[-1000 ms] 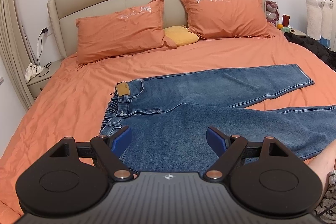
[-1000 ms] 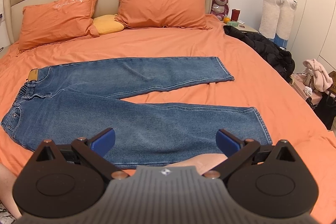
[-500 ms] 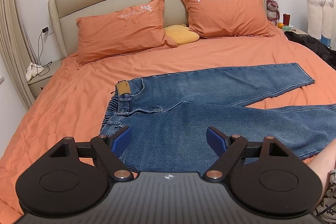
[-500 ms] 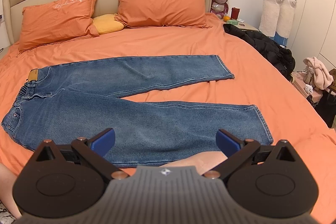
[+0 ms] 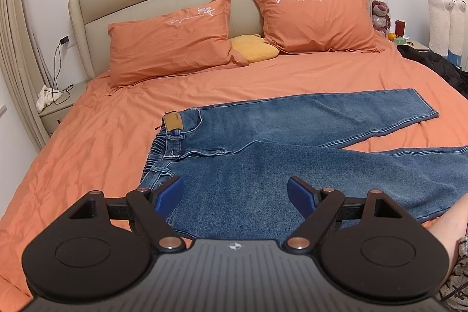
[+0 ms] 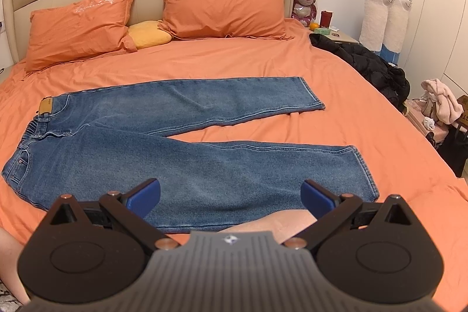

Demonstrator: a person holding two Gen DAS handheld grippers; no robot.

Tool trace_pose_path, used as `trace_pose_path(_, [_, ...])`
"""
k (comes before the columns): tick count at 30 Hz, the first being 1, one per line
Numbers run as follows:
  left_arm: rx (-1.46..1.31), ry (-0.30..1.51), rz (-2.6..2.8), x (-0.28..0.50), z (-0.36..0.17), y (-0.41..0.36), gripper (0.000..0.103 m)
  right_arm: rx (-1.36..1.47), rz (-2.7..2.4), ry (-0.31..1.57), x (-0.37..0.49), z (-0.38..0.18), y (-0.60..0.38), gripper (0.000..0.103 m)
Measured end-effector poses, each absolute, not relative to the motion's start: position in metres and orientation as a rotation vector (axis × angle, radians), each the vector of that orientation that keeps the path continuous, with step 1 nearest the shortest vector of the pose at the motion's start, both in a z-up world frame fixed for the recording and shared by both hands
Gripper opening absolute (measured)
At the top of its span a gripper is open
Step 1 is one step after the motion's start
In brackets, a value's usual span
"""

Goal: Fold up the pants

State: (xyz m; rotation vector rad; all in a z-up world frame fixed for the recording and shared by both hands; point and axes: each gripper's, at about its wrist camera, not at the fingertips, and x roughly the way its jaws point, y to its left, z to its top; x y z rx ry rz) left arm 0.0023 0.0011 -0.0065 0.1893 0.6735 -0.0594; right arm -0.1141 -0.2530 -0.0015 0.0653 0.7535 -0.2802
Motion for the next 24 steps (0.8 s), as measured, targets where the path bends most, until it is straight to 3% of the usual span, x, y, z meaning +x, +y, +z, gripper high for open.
trace_pose_path(24, [0.201,0.674,-0.107,0.003,0.004,0.004,0.094,0.07,-0.28,0.75,-0.119,0.001,-0.262,0.098])
